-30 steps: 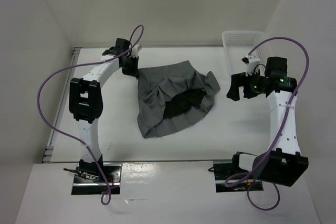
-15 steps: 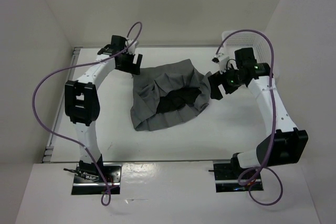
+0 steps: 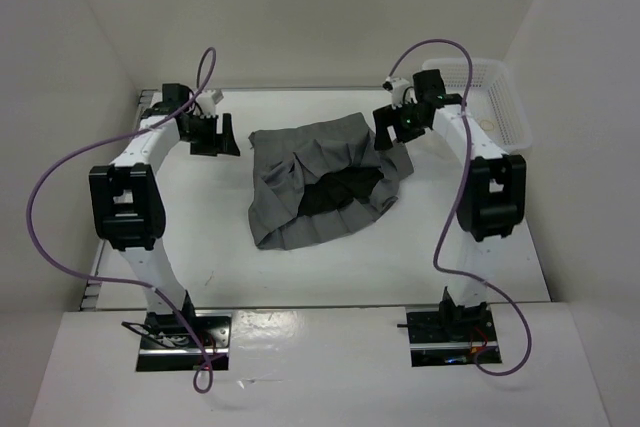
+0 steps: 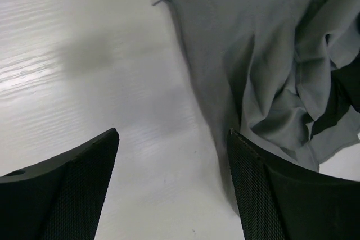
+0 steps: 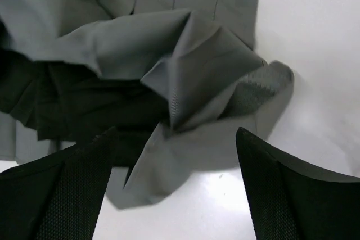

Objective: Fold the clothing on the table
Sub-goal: Flatten the skirt out

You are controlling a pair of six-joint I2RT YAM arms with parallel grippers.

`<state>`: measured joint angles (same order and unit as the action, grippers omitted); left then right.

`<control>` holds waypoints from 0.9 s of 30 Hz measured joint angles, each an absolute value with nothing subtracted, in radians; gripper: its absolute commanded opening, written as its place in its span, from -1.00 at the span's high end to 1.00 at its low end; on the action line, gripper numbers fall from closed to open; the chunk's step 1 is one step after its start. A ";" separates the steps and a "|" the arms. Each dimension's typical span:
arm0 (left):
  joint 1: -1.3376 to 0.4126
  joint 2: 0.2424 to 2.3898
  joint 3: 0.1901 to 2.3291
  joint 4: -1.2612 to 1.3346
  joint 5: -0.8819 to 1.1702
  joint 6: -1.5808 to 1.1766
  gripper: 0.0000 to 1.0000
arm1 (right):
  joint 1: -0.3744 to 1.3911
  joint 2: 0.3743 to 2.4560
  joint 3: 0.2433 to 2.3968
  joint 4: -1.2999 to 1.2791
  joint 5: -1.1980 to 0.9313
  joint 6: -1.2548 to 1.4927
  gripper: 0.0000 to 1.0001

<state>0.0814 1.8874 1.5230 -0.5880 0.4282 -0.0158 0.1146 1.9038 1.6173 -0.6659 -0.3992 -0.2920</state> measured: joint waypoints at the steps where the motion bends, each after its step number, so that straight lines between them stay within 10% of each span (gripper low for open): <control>1: 0.078 1.903 1.527 -0.586 0.446 -0.016 -0.64 | 0.115 1.950 1.649 -0.664 -0.409 -0.287 -0.71; 27: -0.029 2.262 1.787 -0.493 0.370 -0.155 -0.40 | 0.106 2.465 2.186 -0.691 -0.562 -0.225 -0.50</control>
